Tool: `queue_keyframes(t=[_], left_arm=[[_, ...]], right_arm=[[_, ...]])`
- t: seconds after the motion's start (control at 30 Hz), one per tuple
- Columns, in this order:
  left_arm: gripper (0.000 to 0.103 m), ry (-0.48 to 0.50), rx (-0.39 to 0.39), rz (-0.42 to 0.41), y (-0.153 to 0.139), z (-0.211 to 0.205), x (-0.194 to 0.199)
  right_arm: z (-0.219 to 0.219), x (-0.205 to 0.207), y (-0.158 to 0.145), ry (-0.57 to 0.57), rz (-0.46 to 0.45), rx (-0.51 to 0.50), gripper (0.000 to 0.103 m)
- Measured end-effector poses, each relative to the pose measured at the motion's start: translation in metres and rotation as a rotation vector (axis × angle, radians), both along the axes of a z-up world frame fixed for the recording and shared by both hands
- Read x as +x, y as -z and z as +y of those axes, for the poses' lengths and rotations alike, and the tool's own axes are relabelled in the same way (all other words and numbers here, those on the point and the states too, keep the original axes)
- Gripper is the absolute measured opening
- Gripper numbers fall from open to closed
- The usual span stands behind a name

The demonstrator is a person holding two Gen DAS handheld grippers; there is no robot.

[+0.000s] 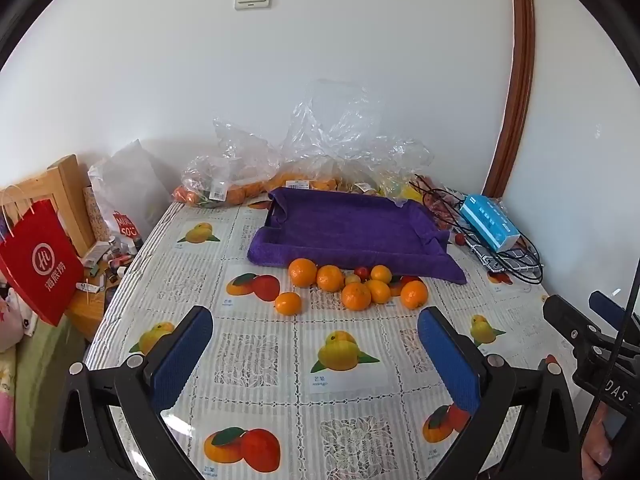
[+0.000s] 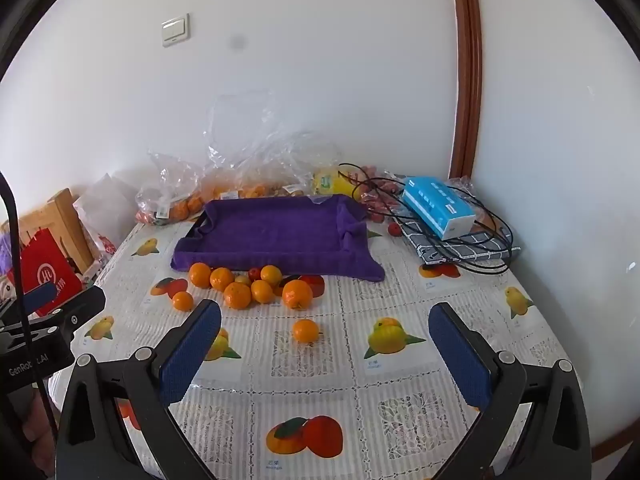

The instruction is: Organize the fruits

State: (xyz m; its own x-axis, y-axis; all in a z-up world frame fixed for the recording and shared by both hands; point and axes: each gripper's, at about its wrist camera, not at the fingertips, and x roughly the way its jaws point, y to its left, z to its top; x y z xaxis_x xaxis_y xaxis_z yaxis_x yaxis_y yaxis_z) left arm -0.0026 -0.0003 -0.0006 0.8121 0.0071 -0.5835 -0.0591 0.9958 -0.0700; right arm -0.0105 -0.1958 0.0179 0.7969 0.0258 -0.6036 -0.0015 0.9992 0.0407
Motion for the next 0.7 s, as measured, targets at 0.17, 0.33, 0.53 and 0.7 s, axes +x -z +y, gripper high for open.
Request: queue_keyframes(t=[0.17, 0.33, 0.53, 0.7], left_arm=[[0.103, 0.006, 0.004, 0.011, -0.0008, 0.0001, 0.0008], [0.103, 0.014, -0.01, 0.013, -0.0052, 0.0017, 0.0009], [0.103, 0.009, -0.001, 0.008, -0.0075, -0.0017, 0.0017], [0.103, 0.003, 0.007, 0.007, -0.0076, -0.0029, 0.0011]], right_arm=[[-0.0006, -0.0008, -0.0002, -0.005, -0.002, -0.006, 0.103], [-0.0006, -0.0093, -0.0072, 0.0, -0.009, -0.007, 0.103], [0.0011, -0.0055, -0.001, -0.001, -0.007, 0.003, 0.103], [0.002, -0.004, 0.001, -0.004, -0.007, 0.006, 0.103]])
